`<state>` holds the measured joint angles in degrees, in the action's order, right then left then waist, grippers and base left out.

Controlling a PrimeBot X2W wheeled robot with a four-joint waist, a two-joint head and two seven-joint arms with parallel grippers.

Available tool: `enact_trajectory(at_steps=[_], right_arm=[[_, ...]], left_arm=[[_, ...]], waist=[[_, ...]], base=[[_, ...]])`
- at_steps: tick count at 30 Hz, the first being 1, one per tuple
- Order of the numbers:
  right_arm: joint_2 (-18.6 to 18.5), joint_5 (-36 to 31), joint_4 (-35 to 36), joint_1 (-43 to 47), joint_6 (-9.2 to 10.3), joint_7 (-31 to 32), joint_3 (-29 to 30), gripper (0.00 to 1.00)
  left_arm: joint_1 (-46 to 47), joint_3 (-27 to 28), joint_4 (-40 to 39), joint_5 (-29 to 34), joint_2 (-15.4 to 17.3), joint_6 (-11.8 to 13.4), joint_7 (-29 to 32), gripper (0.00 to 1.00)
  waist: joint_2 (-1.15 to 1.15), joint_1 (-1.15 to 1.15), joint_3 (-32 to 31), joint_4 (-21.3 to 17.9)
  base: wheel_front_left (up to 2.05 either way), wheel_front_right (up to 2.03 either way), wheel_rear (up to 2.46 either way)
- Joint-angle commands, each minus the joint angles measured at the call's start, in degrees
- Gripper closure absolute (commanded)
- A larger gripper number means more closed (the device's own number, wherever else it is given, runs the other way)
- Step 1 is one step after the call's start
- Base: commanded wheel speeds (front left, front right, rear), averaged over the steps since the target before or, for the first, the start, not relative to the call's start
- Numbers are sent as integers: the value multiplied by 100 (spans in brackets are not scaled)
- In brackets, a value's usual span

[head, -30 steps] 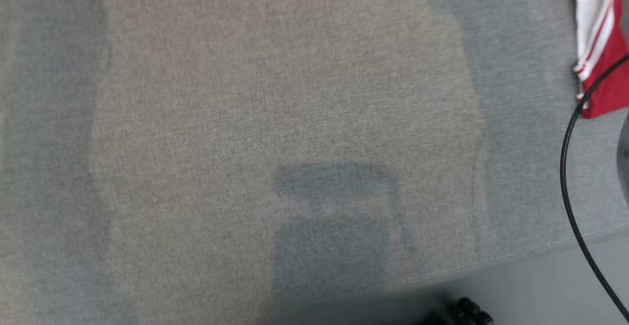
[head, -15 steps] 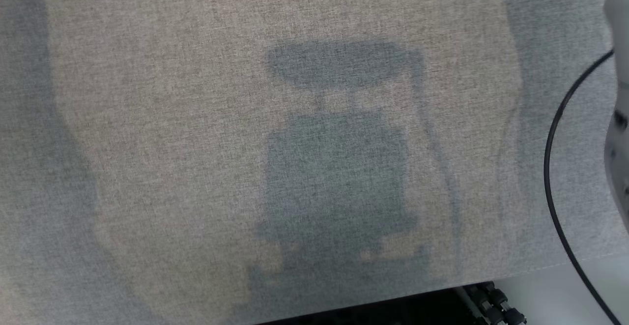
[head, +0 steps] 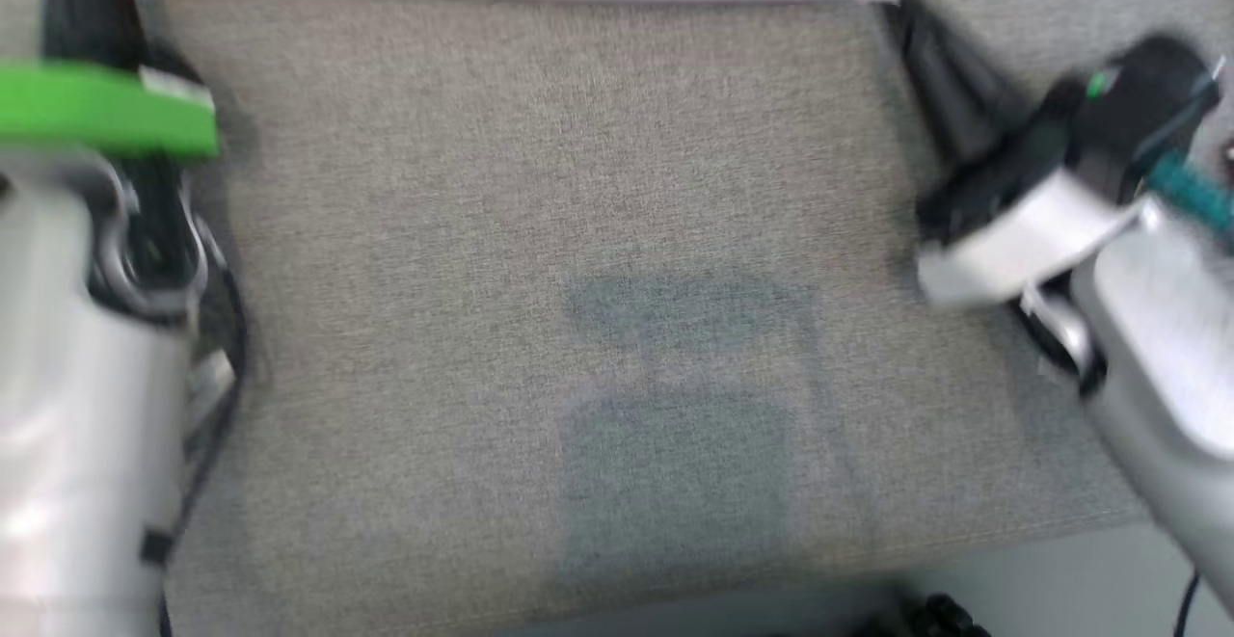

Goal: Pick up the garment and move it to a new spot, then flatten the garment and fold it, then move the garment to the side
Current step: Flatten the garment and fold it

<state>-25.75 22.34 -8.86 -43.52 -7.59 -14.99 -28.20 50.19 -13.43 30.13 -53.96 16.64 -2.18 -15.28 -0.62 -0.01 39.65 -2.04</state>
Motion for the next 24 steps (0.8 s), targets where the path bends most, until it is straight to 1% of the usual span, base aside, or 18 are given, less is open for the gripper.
enact_trajectory(at_steps=[1,2,4,7,9,12,14,16,19,21,22,24], right_arm=[[-134,27,107,393,20,-25,-42,100],[-191,-19,194,689,22,-25,-39,100],[-244,-76,365,1295,21,-24,-217,100],[-343,-146,605,2048,18,-24,-381,100],[-357,-100,762,2507,18,-24,-364,100],[-434,-175,967,3151,18,-24,-309,100],[-467,-173,1089,3577,17,-24,-270,100],[-459,-130,1208,3886,17,-23,-147,100],[-437,-93,1327,4113,17,-24,-33,100],[-402,-112,1322,4030,17,-24,-42,100],[-379,-118,1301,3912,17,-24,-85,100],[-368,-206,1227,3605,16,6,-279,100]], left_arm=[[-881,82,47,-175,-113,207,31,100],[-1316,106,-140,-239,-165,285,31,100],[-2177,170,-559,-352,-249,465,34,100],[-3345,187,-1383,-382,-293,757,31,100],[-4061,194,-1990,-278,-301,979,25,100],[-4973,275,-2812,-237,-457,1282,18,100],[-5534,249,-3206,-302,-665,1434,18,100],[-5906,268,-3527,-354,-798,1533,18,100],[-6188,297,-3810,-493,-927,1628,22,100],[-6223,337,-3909,-576,-944,1692,51,100],[-6198,389,-3963,-758,-1024,1715,117,100],[-6060,474,-4054,-930,-1057,1790,262,100]], waist=[[62,1,-1160,50],[62,1,-1338,34],[62,1,-1679,-43],[62,1,-2085,-157],[62,1,-2289,-227],[62,1,-2478,-293],[62,1,-2550,-296],[62,1,-2573,-290],[62,1,-2566,-295],[62,1,-2541,-296],[62,1,-2520,-298],[62,1,-2454,-309]], base=[[0,0,0],[0,0,0],[0,0,0],[0,0,0],[0,0,0],[0,0,0],[0,0,0],[0,0,0],[0,0,0],[0,0,0],[0,0,0],[0,0,0]])
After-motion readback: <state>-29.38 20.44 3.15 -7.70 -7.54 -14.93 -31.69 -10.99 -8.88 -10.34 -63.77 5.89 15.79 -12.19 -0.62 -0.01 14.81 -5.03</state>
